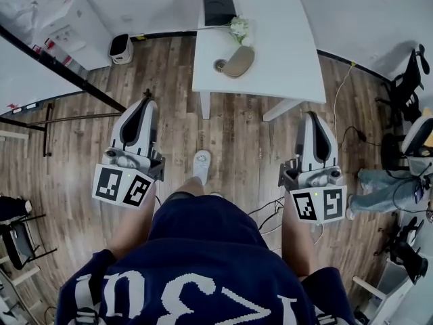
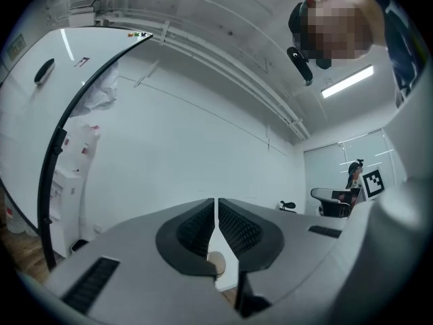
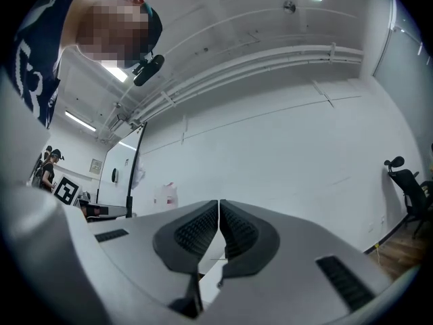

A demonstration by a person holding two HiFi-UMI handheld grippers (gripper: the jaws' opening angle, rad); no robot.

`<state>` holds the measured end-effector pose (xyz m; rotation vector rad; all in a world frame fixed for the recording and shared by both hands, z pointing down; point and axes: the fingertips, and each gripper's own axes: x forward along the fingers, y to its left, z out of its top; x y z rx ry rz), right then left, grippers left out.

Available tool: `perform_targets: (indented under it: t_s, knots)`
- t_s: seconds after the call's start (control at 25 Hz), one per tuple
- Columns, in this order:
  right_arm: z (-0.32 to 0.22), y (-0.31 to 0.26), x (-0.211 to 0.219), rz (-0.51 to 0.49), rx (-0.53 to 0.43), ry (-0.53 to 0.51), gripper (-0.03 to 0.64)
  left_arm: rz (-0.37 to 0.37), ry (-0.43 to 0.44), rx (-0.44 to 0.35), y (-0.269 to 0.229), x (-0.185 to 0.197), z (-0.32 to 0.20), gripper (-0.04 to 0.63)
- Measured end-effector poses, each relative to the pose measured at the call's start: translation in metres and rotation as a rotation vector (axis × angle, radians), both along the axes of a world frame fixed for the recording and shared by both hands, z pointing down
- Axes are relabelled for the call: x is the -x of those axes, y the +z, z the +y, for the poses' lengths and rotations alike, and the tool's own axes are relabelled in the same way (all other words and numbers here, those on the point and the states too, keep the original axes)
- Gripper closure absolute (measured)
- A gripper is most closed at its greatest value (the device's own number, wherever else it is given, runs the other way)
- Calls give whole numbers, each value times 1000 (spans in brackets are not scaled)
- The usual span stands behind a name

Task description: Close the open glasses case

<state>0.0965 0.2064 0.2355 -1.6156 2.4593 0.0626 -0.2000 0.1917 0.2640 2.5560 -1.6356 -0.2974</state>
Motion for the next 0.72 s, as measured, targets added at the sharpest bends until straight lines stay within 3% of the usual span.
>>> perform_targets:
  t_s: [0.44, 0.72]
  knots:
    - [-122, -17, 13, -6, -23, 43, 588, -5, 55, -33, -14, 9, -142, 569]
    - [-163, -12, 16, -23, -4, 60, 588, -19, 93, -17, -10, 4, -191, 569]
